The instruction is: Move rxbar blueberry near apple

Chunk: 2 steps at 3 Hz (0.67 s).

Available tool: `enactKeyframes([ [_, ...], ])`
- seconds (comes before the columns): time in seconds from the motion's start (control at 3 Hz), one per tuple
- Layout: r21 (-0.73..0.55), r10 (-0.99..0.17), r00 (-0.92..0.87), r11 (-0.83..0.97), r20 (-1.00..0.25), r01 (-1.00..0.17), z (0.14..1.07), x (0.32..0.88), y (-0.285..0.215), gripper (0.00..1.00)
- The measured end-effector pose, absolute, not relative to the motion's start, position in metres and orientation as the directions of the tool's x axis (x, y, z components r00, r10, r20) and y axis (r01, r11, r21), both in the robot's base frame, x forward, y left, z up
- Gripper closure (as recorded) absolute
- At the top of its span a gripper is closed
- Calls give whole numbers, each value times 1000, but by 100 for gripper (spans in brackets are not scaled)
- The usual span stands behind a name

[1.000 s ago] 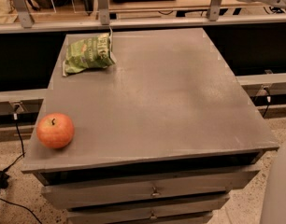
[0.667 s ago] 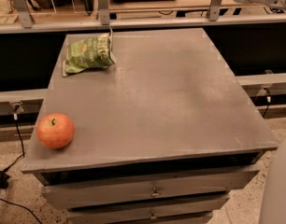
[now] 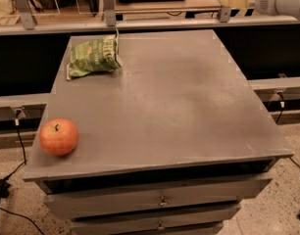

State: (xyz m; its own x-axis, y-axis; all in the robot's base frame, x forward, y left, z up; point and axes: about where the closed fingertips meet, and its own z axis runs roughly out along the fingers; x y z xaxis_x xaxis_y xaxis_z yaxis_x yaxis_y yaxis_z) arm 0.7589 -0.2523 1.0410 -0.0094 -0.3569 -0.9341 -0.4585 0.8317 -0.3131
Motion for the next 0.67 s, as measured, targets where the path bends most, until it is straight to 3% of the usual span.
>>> enactKeyframes([
  [0.33, -322, -388, 5, 758, -922, -567, 1023, 689, -222, 100],
  [0.67, -314, -390, -3, 745, -921, -588, 1011, 681, -218, 100],
])
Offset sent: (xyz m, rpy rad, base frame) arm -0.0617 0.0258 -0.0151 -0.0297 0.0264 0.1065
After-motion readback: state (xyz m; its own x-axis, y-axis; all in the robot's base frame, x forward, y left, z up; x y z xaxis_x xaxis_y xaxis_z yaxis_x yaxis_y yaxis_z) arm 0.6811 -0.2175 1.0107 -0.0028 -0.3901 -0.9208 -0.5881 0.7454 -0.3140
